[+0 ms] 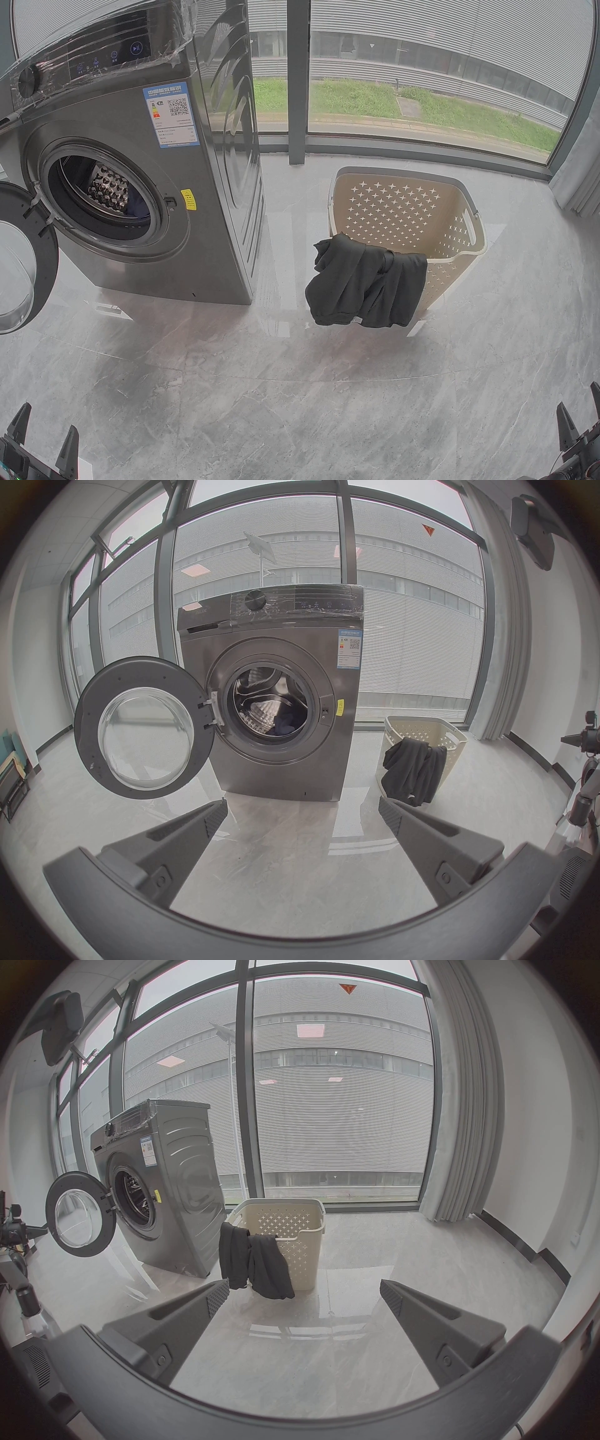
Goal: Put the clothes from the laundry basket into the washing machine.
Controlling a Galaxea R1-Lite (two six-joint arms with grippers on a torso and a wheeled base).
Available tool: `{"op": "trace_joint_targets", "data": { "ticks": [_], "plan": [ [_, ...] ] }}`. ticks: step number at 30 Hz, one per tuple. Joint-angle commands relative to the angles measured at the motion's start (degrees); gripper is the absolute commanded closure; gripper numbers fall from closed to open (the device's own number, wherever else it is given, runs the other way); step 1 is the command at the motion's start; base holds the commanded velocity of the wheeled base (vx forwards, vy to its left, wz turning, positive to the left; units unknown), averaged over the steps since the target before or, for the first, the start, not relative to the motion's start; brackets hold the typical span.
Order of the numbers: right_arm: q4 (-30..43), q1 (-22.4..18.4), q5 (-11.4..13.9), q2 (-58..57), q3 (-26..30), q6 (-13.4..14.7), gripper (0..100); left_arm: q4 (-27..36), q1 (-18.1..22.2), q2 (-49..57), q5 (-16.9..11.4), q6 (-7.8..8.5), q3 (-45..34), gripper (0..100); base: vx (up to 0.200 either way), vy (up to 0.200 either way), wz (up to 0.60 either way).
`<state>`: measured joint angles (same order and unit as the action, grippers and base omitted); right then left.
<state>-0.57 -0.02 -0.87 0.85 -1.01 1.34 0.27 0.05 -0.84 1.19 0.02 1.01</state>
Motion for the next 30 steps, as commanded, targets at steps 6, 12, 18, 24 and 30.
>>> {"op": "trace_joint_targets", "data": {
  "ticks": [6, 12, 18, 24, 30],
  "plan": [
    [0.0, 0.0, 0.0, -0.9, 1.0, -0.1, 0, 0.0, 0.0, 0.5, -0.1, 0.06, -0.9, 0, 0.0, -0.167, 0.0],
    [0.0, -0.1, 0.0, -0.9, 1.0, -0.4, 0, 0.1, 0.0, 0.5, -0.2, 0.24, -0.9, 0, 0.033, 0.0, 0.0],
    [0.0, 0.0, 0.0, -0.9, 1.0, -0.2, 0, 0.1, 0.0, 0.4, -0.1, 0.06, -0.9, 0, 0.2, 0.0, 0.0],
    [0.0, 0.0, 0.0, -0.9, 1.0, -0.3, 0, 0.1, 0.0, 0.4, -0.2, -0.02, -0.9, 0, 0.2, 0.0, 0.0],
    [0.0, 0.0, 0.0, -0.9, 1.0, -0.2, 0, 0.1, 0.0, 0.4, -0.2, -0.29, -0.9, 0, 0.067, 0.0, 0.0]
  ]
}}
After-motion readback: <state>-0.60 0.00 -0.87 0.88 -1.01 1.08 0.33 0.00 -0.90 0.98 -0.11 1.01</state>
